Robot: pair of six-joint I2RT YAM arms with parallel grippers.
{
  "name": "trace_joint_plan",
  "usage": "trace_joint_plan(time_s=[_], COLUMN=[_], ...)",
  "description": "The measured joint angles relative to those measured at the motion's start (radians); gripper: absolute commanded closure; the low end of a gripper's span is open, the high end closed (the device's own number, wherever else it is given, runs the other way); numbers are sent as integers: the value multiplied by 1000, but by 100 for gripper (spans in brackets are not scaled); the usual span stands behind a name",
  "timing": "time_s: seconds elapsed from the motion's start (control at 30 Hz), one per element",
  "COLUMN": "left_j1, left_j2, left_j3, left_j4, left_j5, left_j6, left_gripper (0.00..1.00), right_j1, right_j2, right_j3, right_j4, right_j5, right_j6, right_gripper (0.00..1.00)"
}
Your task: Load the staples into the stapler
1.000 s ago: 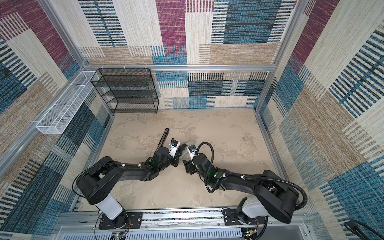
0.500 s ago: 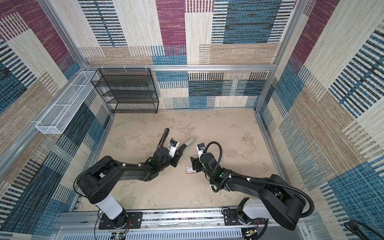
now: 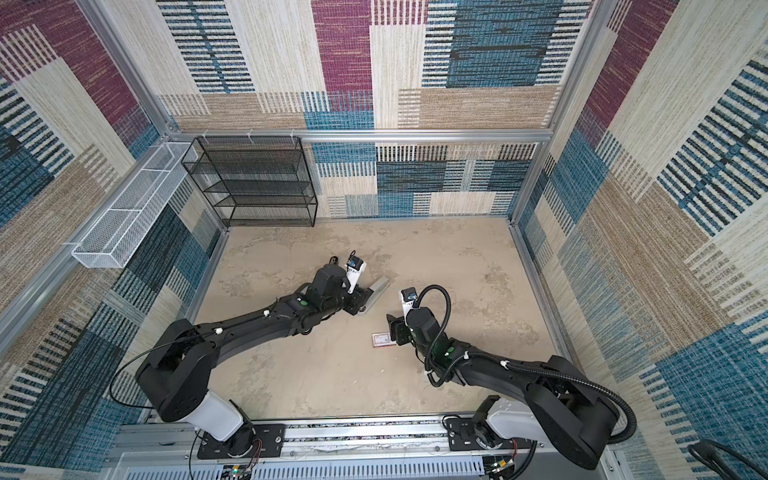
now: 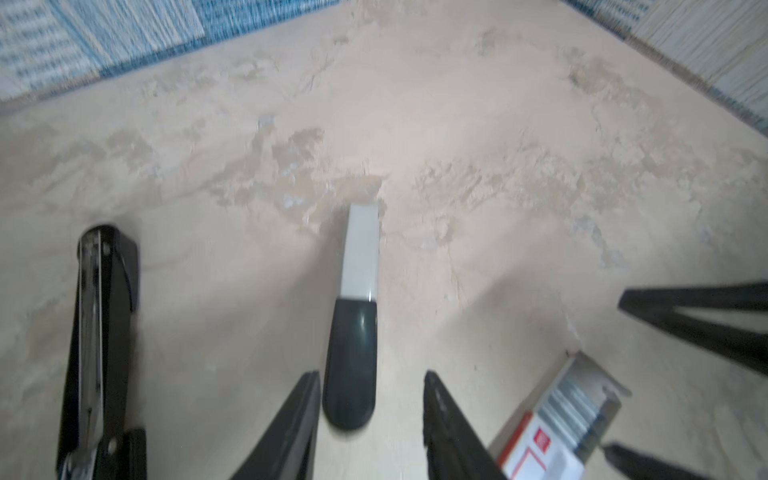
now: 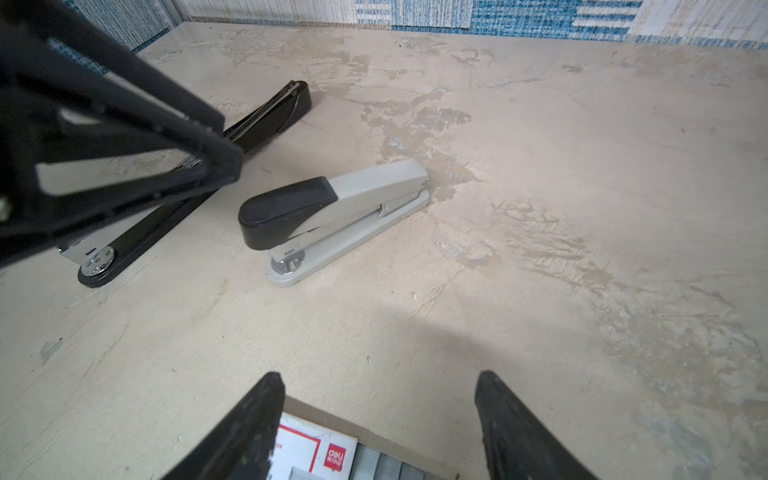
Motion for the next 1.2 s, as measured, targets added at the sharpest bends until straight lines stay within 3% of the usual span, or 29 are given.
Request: trace_joint_plan(time_s=[0.17,0.4,0.73,0.93,1.2], left_j1=[21,22,24,24,21], left_j2=[171,290,382,392,455], left_j3=[301,435,496,512,568], left_j4=[-330,-578,-657,-671,-657], left_j5=[57,74,72,74,78], left_j6=[23,50,73,72,63], left_gripper=[54,55,71,86,90], right_j1=[-2,-4,-6,-8,-7], right_j2=[-5,-23,-30,-38,-49], right_j3=[-17,-38,-52,-57,-60], right_j4=[-6,-5,-5,-4,-4], right_j5=[-1,-2,-10,-10,-10], right_j6=[13,19,37,40,40], right_gripper=[24,24,24,24,24])
